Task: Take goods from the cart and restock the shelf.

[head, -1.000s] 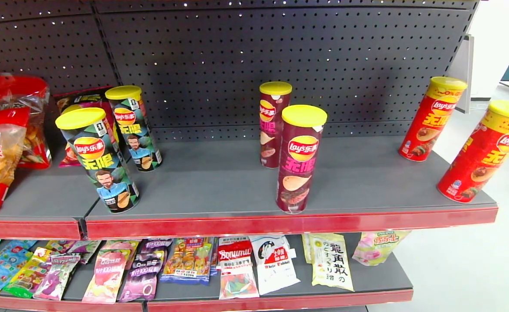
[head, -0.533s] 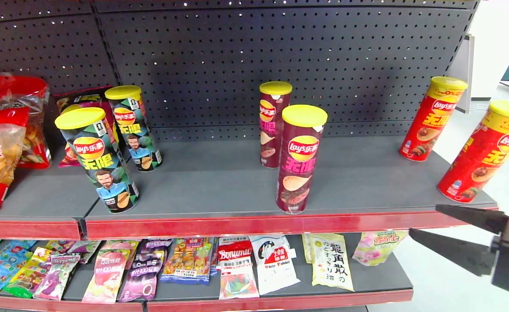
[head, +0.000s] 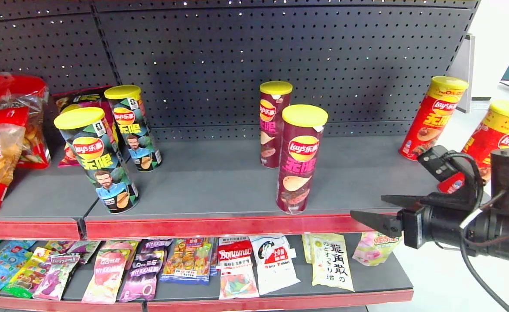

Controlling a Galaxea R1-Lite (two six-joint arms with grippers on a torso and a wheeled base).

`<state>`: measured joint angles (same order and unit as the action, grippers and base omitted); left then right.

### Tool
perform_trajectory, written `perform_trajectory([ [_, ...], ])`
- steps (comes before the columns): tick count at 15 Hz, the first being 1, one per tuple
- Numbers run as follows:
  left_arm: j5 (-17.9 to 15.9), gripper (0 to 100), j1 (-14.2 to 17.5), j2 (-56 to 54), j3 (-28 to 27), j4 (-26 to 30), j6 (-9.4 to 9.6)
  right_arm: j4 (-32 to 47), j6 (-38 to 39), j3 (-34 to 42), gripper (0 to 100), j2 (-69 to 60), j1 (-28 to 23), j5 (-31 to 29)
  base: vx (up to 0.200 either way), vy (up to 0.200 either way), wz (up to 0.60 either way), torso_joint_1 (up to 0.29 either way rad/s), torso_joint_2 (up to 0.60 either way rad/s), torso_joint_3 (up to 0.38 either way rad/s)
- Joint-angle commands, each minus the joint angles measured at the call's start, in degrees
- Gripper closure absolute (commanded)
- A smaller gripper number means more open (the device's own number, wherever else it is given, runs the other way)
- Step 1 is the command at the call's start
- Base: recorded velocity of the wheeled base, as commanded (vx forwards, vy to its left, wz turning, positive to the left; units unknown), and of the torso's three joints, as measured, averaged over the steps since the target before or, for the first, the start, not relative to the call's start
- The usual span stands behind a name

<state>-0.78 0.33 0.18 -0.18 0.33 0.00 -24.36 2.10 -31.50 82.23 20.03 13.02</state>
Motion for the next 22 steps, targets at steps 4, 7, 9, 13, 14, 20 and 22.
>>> perform_trajectory([
  [4,-0.01,0,0.02,0.08,0.01,0.02,0.00,-0.08,-0.43,-7.44,0,10.32,0.19,-0.36,0.000,0.000,0.00,0.000,0.00,0.000],
  [7,-0.01,0,0.02,0.08,0.01,0.02,0.00,-0.08,-0.51,-10.95,0,14.28,0.19,-2.03,0.000,0.000,0.00,0.000,0.00,0.000],
  [9,-0.01,0,0.02,0.08,0.01,0.02,0.00,-0.08,-2.71,-11.57,0,15.77,0.10,-2.03,0.000,0.000,0.00,0.000,0.00,0.000],
  [13,-0.01,0,0.02,0.08,0.01,0.02,0.00,-0.08,-4.21,-13.94,0,19.29,0.27,-2.12,0.000,0.000,0.00,0.000,0.00,0.000],
  [14,-0.01,0,0.02,0.08,0.01,0.02,0.00,-0.08,-4.12,-14.91,0,19.90,0.36,-2.12,0.000,0.000,0.00,0.000,0.00,0.000],
  [20,-0.01,0,0.02,0.08,0.01,0.02,0.00,-0.08,-5.44,-16.40,0,21.92,1.06,-2.21,0.000,0.000,0.00,0.000,0.00,0.000],
  [22,-0.01,0,0.02,0.08,0.01,0.02,0.00,-0.08,-5.96,-16.75,0,22.28,1.68,-2.21,0.000,0.000,0.00,0.000,0.00,0.000],
])
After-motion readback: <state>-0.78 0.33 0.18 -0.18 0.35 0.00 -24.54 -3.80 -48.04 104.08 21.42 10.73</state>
